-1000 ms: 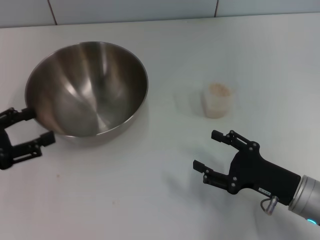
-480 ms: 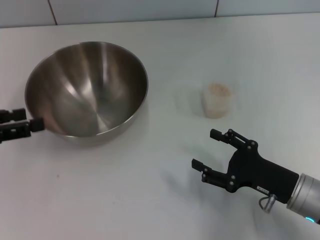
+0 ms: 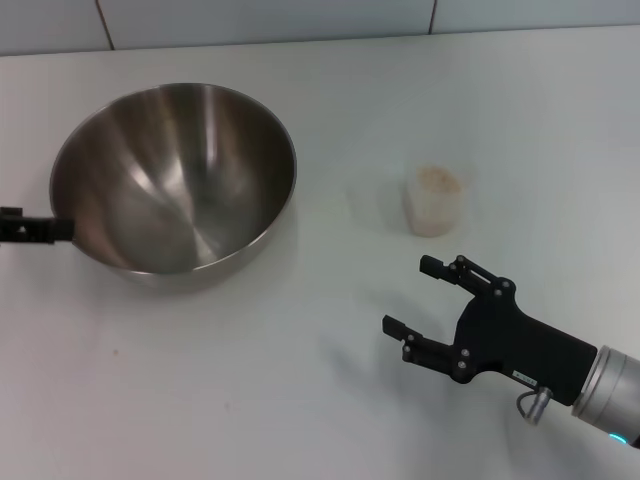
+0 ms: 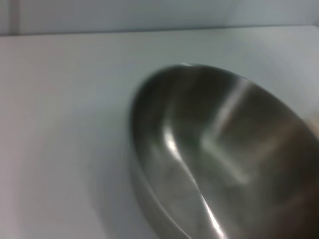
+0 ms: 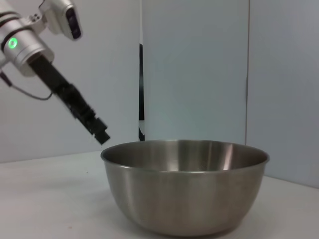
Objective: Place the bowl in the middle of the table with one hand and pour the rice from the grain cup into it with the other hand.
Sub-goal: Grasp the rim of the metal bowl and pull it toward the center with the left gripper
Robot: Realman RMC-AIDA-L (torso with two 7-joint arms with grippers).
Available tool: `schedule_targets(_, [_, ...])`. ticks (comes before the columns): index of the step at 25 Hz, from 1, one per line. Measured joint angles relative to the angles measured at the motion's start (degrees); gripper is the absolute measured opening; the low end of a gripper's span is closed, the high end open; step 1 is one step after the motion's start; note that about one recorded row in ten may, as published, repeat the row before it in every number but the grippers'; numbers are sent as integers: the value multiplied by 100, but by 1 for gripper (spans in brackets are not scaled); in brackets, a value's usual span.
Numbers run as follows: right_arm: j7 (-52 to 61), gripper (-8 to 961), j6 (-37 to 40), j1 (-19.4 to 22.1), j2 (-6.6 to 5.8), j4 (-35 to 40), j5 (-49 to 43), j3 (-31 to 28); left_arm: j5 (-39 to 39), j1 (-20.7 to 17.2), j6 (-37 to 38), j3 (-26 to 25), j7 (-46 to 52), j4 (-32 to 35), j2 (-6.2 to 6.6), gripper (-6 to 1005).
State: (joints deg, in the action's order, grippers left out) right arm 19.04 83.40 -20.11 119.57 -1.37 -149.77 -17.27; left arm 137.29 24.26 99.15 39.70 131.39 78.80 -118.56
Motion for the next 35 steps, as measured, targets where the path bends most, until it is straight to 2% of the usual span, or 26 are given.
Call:
schedule_targets(5, [-4, 827, 11, 19, 0, -5, 0, -32, 186, 135, 172, 66, 968, 580, 10, 839])
schedule_targets(10, [-95, 827, 47, 25, -8, -16, 0, -64, 493, 322, 254, 309, 1563, 634, 5, 838])
schedule_targets(19, [-164, 827, 80, 34, -25, -101, 0, -93, 1448, 825, 245, 583, 2152, 317, -16, 834])
schedule_targets(25, [-164, 827, 121, 24, -30, -109, 0, -93, 1662, 1065, 166, 541, 2187, -121, 8, 832])
schedule_targets(35, [-164, 827, 134, 20, -31, -101, 0, -94, 1811, 1188, 29, 606, 2259, -416, 6, 828])
